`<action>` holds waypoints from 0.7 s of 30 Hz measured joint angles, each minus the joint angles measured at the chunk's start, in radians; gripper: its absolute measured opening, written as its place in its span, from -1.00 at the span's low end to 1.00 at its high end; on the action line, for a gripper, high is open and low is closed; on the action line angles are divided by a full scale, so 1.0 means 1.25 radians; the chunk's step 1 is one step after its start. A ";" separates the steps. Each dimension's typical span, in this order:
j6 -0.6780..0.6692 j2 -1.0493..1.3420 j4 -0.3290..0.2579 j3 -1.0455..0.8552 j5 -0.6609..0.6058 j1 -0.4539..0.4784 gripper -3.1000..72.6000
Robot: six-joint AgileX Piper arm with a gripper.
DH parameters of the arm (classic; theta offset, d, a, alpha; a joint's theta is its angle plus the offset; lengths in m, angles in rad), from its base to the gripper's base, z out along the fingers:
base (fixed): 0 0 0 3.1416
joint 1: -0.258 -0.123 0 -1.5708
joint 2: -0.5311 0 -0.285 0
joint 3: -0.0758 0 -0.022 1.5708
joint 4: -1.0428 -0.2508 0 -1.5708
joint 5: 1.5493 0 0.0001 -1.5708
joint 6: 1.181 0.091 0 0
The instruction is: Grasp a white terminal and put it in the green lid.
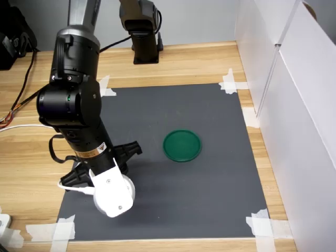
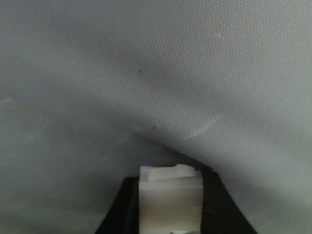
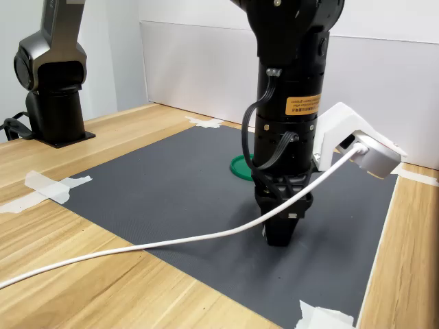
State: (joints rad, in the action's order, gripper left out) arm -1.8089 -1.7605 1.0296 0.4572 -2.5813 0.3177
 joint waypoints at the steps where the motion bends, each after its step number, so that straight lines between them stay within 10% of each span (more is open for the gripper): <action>1: -0.003 0.004 0.000 0.000 -0.001 0.000 -0.18; 21: -0.062 0.265 -0.014 -0.106 -0.052 -0.198 -0.18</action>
State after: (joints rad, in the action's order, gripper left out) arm -1.8869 -1.4289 1.0126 0.3247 -2.6469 0.0700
